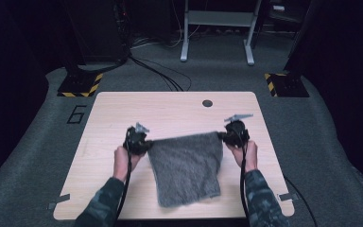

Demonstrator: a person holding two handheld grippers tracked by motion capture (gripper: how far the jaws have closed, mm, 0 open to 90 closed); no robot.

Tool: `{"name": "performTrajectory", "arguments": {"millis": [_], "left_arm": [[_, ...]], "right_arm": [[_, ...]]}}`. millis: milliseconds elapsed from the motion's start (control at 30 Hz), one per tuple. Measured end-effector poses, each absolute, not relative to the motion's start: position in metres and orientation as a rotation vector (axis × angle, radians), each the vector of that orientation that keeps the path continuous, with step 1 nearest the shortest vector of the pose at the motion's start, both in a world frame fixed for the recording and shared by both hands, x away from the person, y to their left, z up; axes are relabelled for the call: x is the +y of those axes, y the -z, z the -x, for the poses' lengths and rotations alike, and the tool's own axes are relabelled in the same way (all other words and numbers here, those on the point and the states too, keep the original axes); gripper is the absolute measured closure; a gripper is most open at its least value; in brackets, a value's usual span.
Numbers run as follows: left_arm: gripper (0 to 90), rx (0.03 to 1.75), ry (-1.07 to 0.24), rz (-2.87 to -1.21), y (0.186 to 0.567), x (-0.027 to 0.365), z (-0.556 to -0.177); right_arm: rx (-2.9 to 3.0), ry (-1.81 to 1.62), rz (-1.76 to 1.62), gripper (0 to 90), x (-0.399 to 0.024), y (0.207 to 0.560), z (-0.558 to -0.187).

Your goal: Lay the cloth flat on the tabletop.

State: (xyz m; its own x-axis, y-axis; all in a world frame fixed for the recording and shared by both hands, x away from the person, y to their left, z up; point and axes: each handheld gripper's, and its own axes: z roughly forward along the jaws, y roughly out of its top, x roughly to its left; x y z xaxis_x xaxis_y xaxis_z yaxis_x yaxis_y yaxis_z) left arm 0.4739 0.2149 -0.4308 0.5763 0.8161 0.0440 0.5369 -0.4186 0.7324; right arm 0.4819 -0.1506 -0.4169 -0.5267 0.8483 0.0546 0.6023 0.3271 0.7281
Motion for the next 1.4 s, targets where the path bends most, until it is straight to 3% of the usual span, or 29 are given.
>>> {"name": "performTrajectory", "arguments": {"millis": [33, 100, 267, 400, 500, 533, 567, 600, 700, 800, 833, 933, 967, 1000, 1133, 1200, 1233, 1400], "left_arm": [[88.3, 1.025, -0.652, -2.055, 0.387, 0.217, -0.479], [88.3, 0.956, -0.77, -2.017, 0.346, 0.219, -0.473], [87.8, 0.831, -0.907, -1.966, 0.321, 0.22, -0.434], [86.5, 0.821, -0.863, -2.007, 0.357, 0.217, -0.412], [83.9, 0.864, -0.693, -2.105, 0.427, 0.211, -0.39], [83.1, 0.864, -0.693, -2.105, 0.427, 0.211, -0.39], [80.0, 0.879, -0.633, -2.121, 0.444, 0.21, -0.384], [77.1, 0.914, -0.536, -2.148, 0.472, 0.208, -0.373], [61.0, 0.94, -0.436, -2.154, 0.488, 0.212, -0.357], [45.2, 0.955, -0.42, -2.139, 0.485, 0.216, -0.349], [41.1, 0.96, -0.419, -2.099, 0.474, 0.22, -0.346], [33.3, 0.961, -0.416, -2.057, 0.46, 0.223, -0.348], [31.3, 0.953, -0.437, -2.039, 0.449, 0.222, -0.353], [29.2, 0.953, -0.437, -2.039, 0.449, 0.222, -0.353], [24.6, 0.97, -0.456, -2.058, 0.452, 0.211, -0.377], [22.0, 0.987, -0.426, -2.098, 0.464, 0.202, -0.39], [21.0, 0.996, -0.41, -2.15, 0.479, 0.194, -0.399], [17.0, 1.027, -0.387, -2.202, 0.506, 0.185, -0.404]], "right_arm": [[2.198, -1.047, -1.221, 89.3, -0.145, 0.379, -0.49], [2.122, -1.093, -1.127, 89.3, -0.14, 0.338, -0.489], [2.014, -1.199, -0.968, 88.9, -0.142, 0.292, -0.457], [2.054, -1.198, -0.935, 88.5, -0.145, 0.316, -0.433], [2.18, -1.147, -1.021, 87.5, -0.151, 0.389, -0.405], [2.18, -1.147, -1.021, 87.5, -0.151, 0.389, -0.405], [2.253, -1.132, -1.093, 85.5, -0.156, 0.427, -0.392], [2.286, -1.115, -1.137, 83.3, -0.159, 0.443, -0.385], [2.348, -1.107, -1.221, 72.4, -0.171, 0.472, -0.365], [2.354, -1.14, -1.253, 67.0, -0.182, 0.475, -0.358], [2.323, -1.167, -1.26, 60.1, -0.19, 0.468, -0.355], [2.305, -1.188, -1.259, 55.4, -0.194, 0.458, -0.358], [2.301, -1.186, -1.248, 47.5, -0.191, 0.452, -0.363], [2.301, -1.186, -1.248, 47.5, -0.191, 0.452, -0.363], [2.371, -1.122, -1.247, 33.4, -0.16, 0.464, -0.385], [2.389, -1.113, -1.238, 30.2, -0.154, 0.469, -0.389], [2.428, -1.062, -1.255, 23.0, -0.142, 0.482, -0.397], [2.45, -1.001, -1.273, 15.2, -0.126, 0.506, -0.407]]}}
